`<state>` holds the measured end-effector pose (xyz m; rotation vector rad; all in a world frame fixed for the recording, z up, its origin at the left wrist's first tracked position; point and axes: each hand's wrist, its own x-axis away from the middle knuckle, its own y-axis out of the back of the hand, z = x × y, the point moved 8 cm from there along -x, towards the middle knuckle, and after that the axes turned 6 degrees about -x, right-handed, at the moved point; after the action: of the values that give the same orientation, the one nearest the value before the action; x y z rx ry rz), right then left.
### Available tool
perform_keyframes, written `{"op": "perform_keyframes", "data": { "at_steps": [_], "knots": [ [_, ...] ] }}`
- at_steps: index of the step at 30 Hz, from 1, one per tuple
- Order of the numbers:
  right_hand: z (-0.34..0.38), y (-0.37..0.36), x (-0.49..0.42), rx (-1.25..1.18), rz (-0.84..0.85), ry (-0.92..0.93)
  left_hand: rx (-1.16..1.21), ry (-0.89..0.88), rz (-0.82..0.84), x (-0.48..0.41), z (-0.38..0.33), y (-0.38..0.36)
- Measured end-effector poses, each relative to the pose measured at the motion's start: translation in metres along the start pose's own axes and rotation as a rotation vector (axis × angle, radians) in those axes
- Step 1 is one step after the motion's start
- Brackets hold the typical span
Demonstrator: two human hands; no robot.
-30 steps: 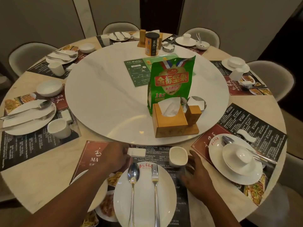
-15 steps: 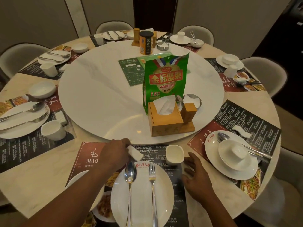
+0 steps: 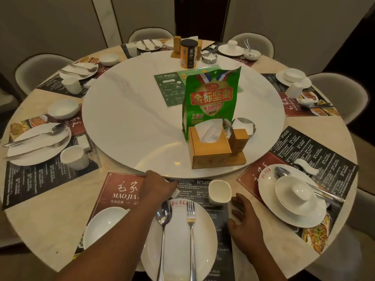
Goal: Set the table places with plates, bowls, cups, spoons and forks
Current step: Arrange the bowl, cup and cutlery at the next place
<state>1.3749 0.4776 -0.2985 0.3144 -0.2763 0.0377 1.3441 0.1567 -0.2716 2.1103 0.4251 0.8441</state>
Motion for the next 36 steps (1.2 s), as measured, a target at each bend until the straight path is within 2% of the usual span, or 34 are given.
{"op": "perform_keyframes", "data": {
  "at_steps": [7, 12, 14, 17, 26, 31, 36],
  "knots": [
    [-0.001, -0.001, 0.000, -0.020, -0.007, 0.001, 0.188, 0.104, -0.021, 0.009, 0.005, 0.016],
    [0.001, 0.001, 0.001, -0.019, -0.019, 0.014, 0.180, 0.132, -0.081, 0.012, 0.014, 0.035],
    [0.003, 0.000, 0.002, -0.014, -0.030, 0.019, 0.151, 0.055, -0.119, 0.013, 0.006, 0.043],
    [0.003, -0.002, 0.003, -0.002, -0.038, 0.010, 0.065, -0.168, -0.158, 0.024, -0.027, 0.047],
    [0.010, -0.006, 0.005, 0.102, -0.039, 0.079, -0.438, -0.711, -0.016, 0.040, -0.097, -0.001],
    [0.009, -0.008, 0.005, 0.134, -0.038, 0.068, -0.607, -0.825, 0.021, 0.044, -0.101, -0.021],
    [0.008, -0.008, 0.005, 0.155, -0.038, 0.060, -0.643, -0.834, 0.026, 0.045, -0.102, -0.027]
  ]
}}
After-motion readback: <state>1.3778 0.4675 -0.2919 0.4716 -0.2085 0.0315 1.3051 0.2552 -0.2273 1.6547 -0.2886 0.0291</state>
